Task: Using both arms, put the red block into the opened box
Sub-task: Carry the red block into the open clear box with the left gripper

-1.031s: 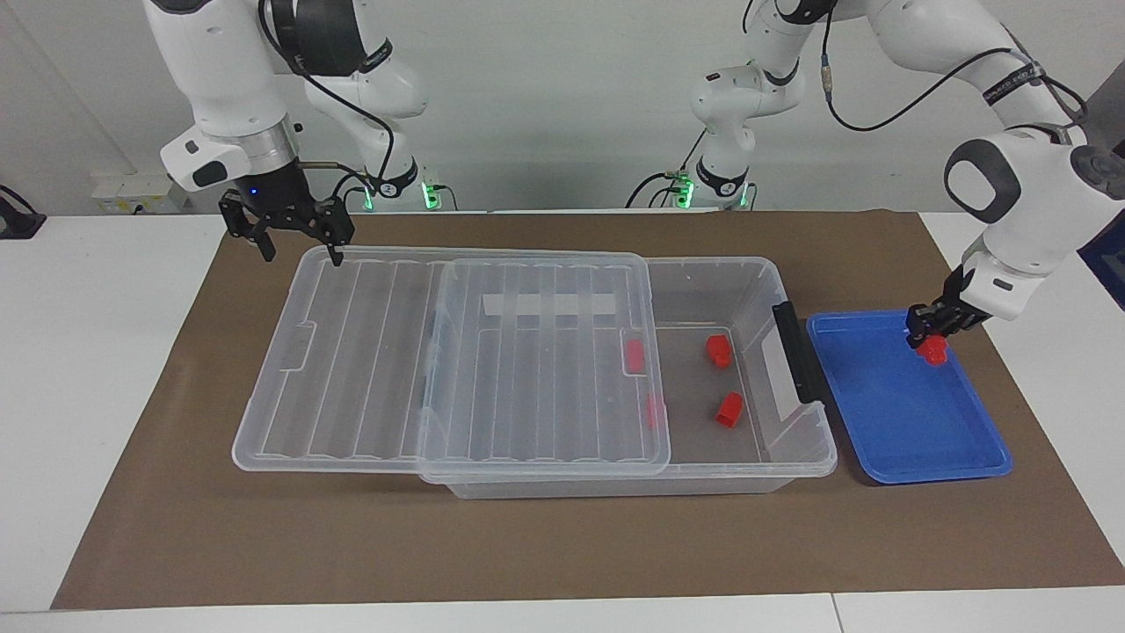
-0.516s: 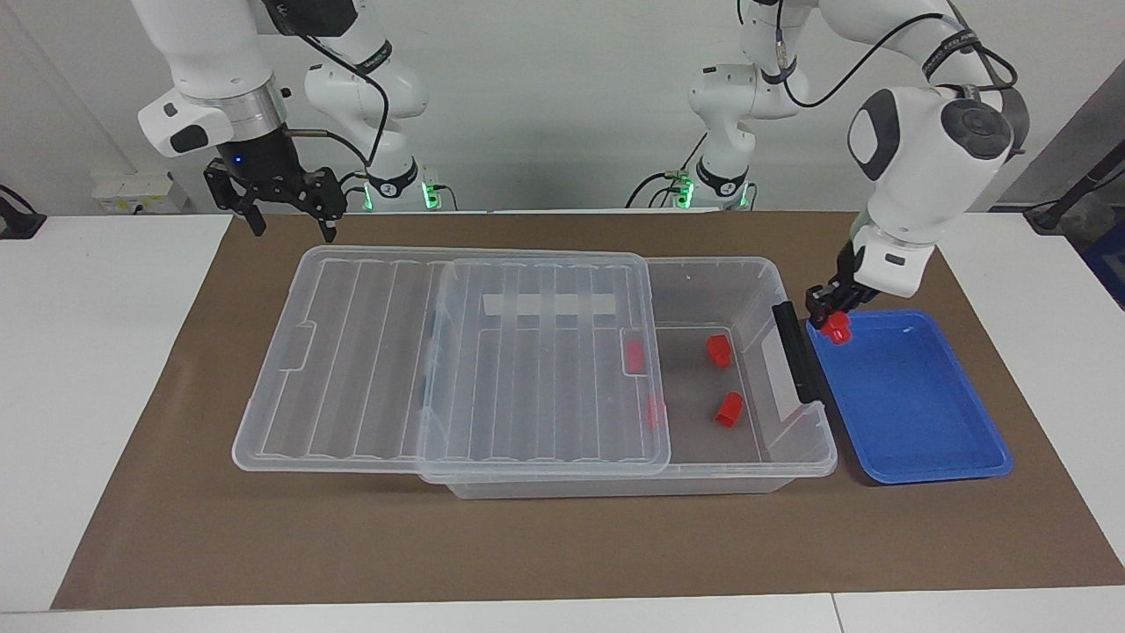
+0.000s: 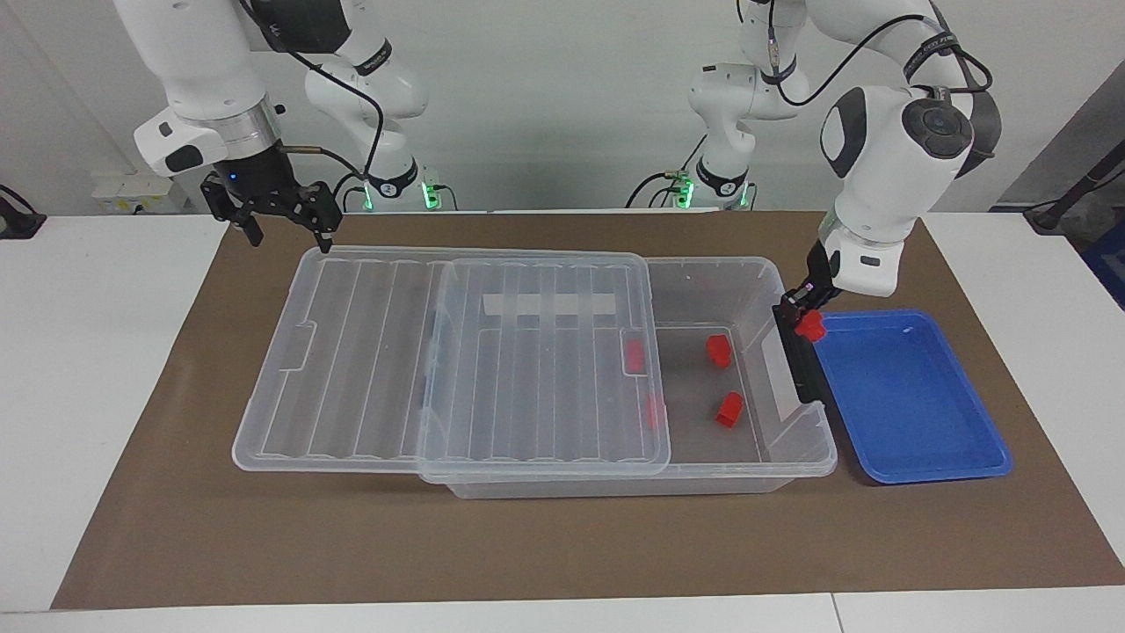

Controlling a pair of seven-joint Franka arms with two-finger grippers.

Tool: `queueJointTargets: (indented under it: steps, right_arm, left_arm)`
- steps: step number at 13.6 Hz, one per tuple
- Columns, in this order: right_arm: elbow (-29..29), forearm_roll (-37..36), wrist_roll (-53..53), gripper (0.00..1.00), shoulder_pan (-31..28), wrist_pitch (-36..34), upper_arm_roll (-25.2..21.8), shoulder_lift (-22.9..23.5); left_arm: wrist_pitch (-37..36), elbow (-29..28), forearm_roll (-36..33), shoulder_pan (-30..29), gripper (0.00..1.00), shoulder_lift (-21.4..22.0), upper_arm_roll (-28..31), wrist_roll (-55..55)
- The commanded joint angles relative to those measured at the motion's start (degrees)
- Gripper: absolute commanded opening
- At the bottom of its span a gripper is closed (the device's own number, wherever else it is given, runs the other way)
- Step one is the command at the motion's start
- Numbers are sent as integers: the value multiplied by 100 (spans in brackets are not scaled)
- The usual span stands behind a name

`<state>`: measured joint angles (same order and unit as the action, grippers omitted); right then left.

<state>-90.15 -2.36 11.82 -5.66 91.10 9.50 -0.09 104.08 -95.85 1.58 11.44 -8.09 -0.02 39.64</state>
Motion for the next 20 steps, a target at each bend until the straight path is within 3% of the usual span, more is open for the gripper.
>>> queueJointTargets:
  steps: [1,5,10,13,17,20]
  right_arm:
    - [-135,25,-127,100,-76,92,34,-44]
    - [-144,25,-136,100,-76,83,43,-53]
    - [-144,25,-128,100,-67,13,43,-62]
    - [-144,25,-119,100,-67,21,43,-62]
    - [-188,25,-128,100,-67,21,34,-70]
    - [-170,25,-128,100,-76,21,43,-70]
  left_arm:
    - [733,-573,61,481,0,229,64,946]
    - [1990,-1312,53,851,0,326,73,2651]
    - [2659,-2121,-131,1044,0,388,73,2593]
    - [2994,-2272,-527,1430,0,-59,73,2549]
    - [3144,-2508,-598,1361,0,-166,64,786]
    - [3214,-2544,-598,1238,0,-210,64,169]
